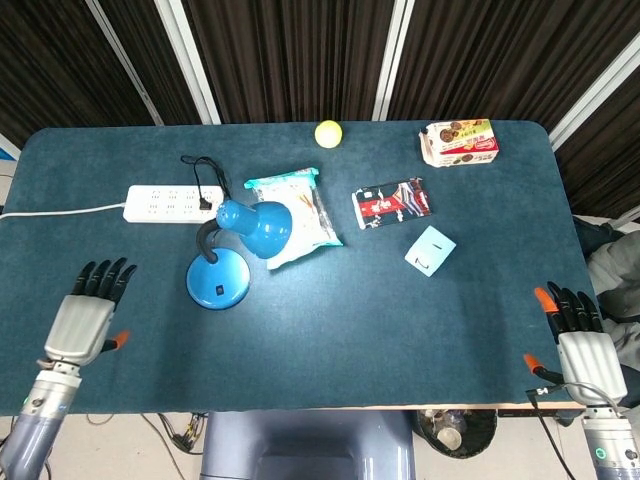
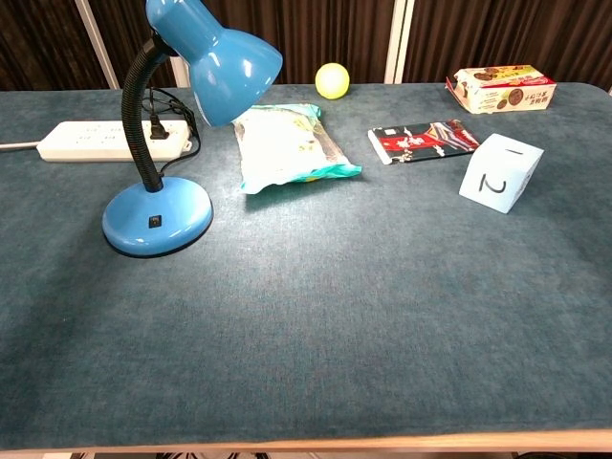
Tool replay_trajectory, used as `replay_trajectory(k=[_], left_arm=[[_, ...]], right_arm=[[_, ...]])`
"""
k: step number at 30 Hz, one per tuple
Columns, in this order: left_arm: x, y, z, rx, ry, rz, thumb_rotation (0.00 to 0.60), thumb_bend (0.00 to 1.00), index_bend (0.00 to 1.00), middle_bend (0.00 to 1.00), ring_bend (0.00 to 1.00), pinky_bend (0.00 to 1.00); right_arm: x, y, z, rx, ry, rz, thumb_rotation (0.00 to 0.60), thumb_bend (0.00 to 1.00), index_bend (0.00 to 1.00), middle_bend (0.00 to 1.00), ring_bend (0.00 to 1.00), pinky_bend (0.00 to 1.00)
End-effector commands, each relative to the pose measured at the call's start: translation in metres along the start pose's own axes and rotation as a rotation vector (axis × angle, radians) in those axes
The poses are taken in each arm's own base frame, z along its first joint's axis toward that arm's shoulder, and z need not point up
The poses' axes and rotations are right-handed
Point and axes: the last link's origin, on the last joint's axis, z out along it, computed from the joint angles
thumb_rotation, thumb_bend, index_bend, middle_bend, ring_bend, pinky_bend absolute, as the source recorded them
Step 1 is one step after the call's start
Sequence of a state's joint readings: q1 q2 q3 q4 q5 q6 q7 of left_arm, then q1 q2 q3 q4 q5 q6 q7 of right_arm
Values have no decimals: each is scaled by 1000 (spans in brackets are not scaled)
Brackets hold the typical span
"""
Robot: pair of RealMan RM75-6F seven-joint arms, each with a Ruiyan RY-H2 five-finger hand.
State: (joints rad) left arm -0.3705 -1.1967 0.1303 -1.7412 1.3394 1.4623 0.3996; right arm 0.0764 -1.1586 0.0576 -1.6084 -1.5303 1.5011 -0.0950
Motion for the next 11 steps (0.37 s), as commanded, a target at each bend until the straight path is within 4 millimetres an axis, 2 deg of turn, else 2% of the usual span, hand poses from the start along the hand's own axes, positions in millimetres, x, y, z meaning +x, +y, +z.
replay_trajectory(k=[1,4,11], left_arm=[[-1,-28,-24,34,32,-2,600,131,0,0,0,43],[-4,-38,-29,58,31,-19,600,131,0,0,0,43],[-4,-41,-27,68,33,-50,600,131,0,0,0,43]], right_arm=[[0,0,0,-1,1,-3,600,235,0,0,0,0],[0,0,0,-5,2,-2,600,236,0,0,0,0],[-1,-1,0,-8,1,-2,600,235,0,0,0,0]])
